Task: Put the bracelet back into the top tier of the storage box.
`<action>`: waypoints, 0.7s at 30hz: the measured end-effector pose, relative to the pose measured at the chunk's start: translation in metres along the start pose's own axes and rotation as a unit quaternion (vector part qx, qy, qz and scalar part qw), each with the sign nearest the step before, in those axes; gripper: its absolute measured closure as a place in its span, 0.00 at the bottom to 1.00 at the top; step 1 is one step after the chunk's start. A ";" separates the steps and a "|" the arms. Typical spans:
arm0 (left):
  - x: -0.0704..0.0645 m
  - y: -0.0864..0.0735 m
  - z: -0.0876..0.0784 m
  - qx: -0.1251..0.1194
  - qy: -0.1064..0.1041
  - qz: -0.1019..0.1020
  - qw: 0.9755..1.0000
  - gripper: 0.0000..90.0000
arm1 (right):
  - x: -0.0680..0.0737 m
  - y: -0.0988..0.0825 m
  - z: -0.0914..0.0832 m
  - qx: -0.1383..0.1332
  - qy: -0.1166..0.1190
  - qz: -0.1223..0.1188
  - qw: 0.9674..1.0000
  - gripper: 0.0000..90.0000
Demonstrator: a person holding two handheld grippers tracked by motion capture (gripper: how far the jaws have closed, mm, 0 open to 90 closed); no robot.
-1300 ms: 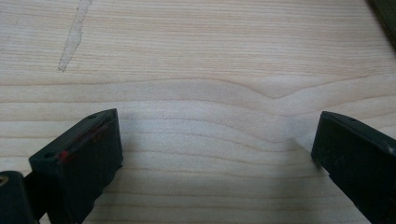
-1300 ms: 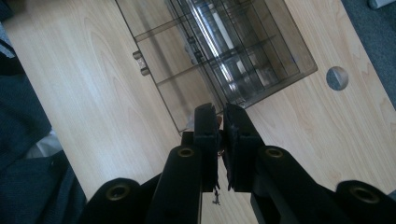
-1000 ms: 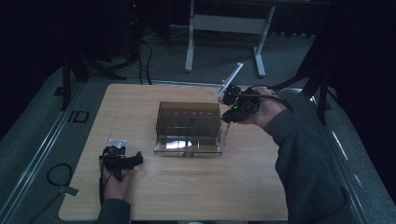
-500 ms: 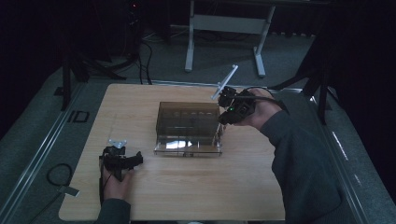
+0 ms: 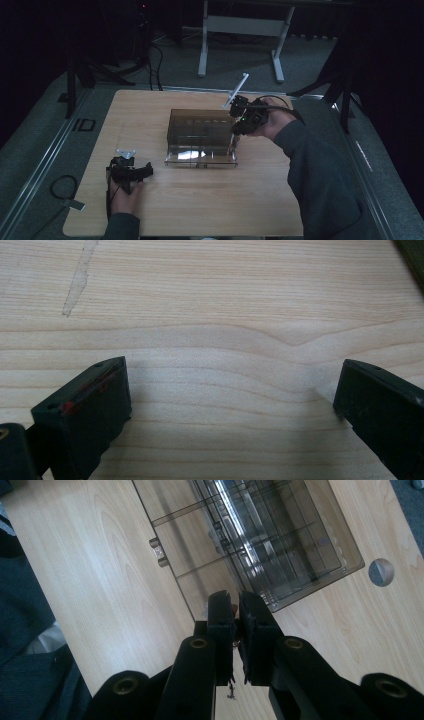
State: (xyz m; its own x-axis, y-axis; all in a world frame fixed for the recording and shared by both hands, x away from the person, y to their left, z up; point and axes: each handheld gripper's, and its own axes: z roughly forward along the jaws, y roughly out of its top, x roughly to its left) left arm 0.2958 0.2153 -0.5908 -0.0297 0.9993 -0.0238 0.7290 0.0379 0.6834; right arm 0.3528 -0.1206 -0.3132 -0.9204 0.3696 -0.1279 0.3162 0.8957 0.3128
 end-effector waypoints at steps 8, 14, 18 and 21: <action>0.000 0.000 0.000 -0.001 0.000 0.000 1.000 0.02 | 0.000 0.002 0.011 0.007 -0.001 0.000 1.000 0.94; 0.000 0.000 0.000 0.000 0.000 0.000 1.000 0.02 | 0.003 0.006 0.019 0.014 -0.005 -0.003 1.000 0.94; 0.000 0.000 0.000 0.000 0.000 0.000 1.000 0.02 | 0.004 0.008 0.026 0.022 -0.008 -0.006 1.000 0.93; 0.000 0.000 0.000 0.000 0.000 0.000 1.000 0.02 | 0.005 0.009 0.031 0.028 -0.011 -0.007 1.000 0.93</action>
State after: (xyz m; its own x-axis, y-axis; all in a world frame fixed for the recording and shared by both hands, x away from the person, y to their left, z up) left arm 0.2959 0.2153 -0.5908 -0.0297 0.9993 -0.0238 0.7291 0.0380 0.6834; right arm 0.3582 -0.1036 -0.3400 -0.9195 0.3622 -0.1528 0.3167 0.9128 0.2579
